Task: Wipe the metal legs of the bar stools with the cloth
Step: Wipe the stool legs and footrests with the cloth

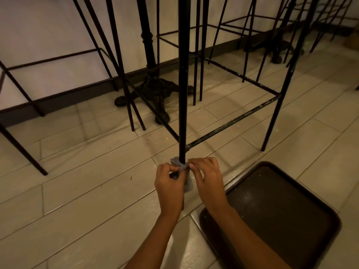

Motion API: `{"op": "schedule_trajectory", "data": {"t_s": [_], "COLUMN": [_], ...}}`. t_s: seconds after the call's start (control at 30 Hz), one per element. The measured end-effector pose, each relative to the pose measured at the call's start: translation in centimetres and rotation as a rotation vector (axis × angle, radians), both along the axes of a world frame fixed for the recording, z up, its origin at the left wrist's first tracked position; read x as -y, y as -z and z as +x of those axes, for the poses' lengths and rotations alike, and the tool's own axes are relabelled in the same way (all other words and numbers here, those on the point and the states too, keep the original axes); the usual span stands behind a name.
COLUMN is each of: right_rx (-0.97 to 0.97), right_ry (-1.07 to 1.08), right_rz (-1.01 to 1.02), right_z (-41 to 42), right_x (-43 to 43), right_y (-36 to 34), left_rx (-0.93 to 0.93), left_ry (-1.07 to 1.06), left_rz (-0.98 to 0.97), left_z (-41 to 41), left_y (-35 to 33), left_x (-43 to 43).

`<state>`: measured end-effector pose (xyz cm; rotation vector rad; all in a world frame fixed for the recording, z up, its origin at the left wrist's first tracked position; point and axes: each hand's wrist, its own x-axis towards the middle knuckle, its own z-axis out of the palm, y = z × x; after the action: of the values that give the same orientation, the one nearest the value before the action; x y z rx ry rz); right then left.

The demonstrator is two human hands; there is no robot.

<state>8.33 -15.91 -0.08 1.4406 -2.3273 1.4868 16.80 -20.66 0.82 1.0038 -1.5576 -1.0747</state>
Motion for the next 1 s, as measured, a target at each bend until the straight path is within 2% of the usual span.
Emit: {"op": "schedule_trajectory", "data": {"t_s": [0.37,0.57,0.8,0.93,1.0], "right_rx": [-0.009,0.286,0.392,0.502,0.454], "right_ry": [-0.008,-0.077,-0.261,-0.089,0.005], "right_rz": [-0.025,-0.107,-0.157,-0.197,-0.228], "right_z": [0.3,1.2,2.3,2.0,1.2], "right_x": [-0.2,-1.3,-3.1,-3.0,-2.8], "right_y": [-1.4,-2.4,-3.3,-3.2,-3.7], "left_rx": [-0.006,-0.060,-0.092,-0.064,-0.021], "left_ry": [-0.015,-0.014,0.080,0.136,0.081], "left_rz": [-0.038,0.042,0.120,0.127,0.040], "left_z": [-0.3,-0.7,-0.7,-0.4,-0.2], "left_y": [-2.3,-4.1,-5.3,-5.2,-5.0], "left_x": [0.1,-0.8,-2.5,-3.2,-3.1]}}
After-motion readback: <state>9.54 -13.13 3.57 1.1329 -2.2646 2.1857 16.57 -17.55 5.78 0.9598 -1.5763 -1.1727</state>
